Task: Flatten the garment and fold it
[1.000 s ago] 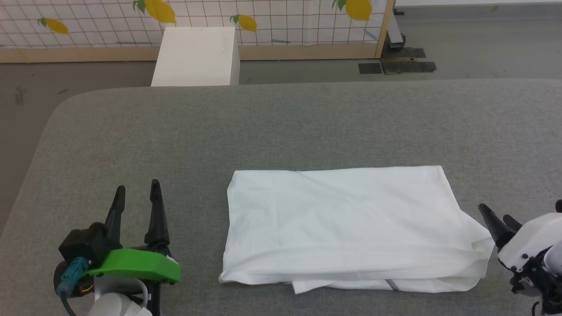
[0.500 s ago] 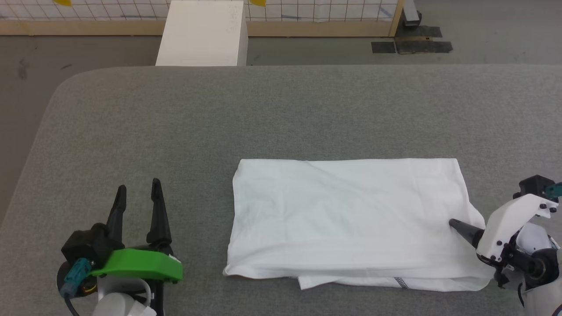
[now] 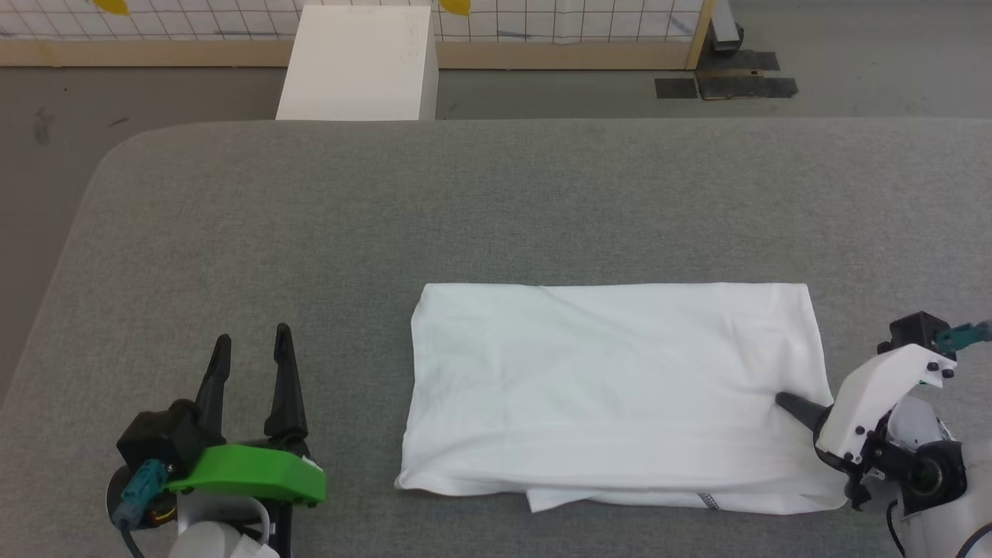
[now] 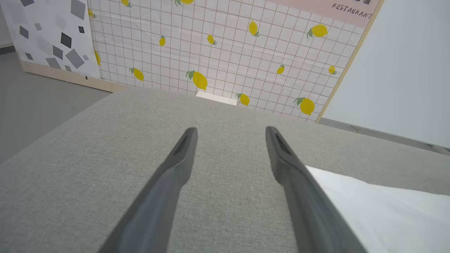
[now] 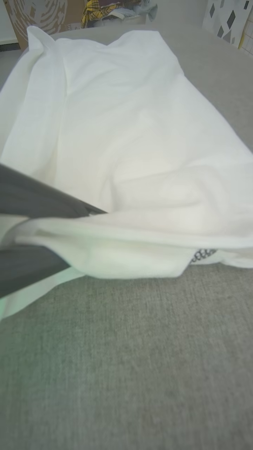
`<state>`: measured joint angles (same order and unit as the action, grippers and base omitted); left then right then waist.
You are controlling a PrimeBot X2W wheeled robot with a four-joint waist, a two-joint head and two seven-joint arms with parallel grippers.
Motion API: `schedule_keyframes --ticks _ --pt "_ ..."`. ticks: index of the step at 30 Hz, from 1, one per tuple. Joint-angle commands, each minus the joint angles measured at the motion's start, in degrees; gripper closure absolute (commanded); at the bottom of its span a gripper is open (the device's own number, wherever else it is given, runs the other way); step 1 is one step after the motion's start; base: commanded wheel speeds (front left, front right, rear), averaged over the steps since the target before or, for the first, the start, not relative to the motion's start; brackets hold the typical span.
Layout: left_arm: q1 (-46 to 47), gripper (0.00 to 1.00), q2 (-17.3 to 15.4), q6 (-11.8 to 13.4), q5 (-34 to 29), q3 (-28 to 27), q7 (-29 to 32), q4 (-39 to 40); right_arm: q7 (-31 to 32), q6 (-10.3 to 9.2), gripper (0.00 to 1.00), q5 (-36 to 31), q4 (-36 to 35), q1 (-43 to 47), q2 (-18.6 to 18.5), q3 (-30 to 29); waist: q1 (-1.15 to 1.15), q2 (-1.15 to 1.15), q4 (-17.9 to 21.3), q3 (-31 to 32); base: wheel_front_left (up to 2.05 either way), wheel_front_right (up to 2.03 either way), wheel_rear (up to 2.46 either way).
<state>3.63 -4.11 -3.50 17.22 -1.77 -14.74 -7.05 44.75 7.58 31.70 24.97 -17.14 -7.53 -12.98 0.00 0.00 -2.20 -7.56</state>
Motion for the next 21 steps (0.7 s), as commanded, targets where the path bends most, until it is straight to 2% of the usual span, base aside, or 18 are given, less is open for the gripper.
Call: schedule_keyframes --ticks 1,5,8,13,17,21 --pt "0.7 0.00 0.2 -0.3 -0.5 -0.3 -0.3 -0.2 -1.3 -0.09 1.00 -0.5 -0.4 1.0 -0.7 -0.2 0.00 0.00 0.3 0.4 0.00 0.00 0.00" --pt "0.4 0.00 0.4 -0.8 -0.8 -0.7 -0.3 -0.4 -5.9 -0.09 1.00 -3.5 -1.3 2.2 -2.7 -2.3 0.00 0.00 0.8 0.8 0.00 0.00 0.00" --pt "0.1 0.00 0.6 -1.0 -0.9 -0.9 -0.3 -0.5 -9.3 -0.09 1.00 -8.1 -2.2 2.8 -5.1 -4.2 0.00 0.00 1.3 0.9 0.00 0.00 0.00" --pt "0.1 0.00 0.8 -1.3 -1.1 -1.0 -0.3 -0.7 -12.1 -0.09 1.00 -14.8 -3.4 3.5 -7.5 -6.3 0.00 0.00 1.7 1.0 0.00 0.00 0.00" --pt "0.1 0.00 0.9 -1.6 -1.3 -1.0 -0.3 -0.9 -11.8 -0.09 1.00 -17.1 -6.6 4.4 -7.5 -5.6 0.00 0.00 1.7 1.1 0.00 0.00 0.00" --pt "0.1 0.00 1.0 -1.8 -1.4 -1.0 -0.3 -1.1 -9.6 -0.09 1.00 -17.2 -13.5 6.0 -6.1 -3.3 0.00 0.00 1.6 1.4 0.00 0.00 0.00"
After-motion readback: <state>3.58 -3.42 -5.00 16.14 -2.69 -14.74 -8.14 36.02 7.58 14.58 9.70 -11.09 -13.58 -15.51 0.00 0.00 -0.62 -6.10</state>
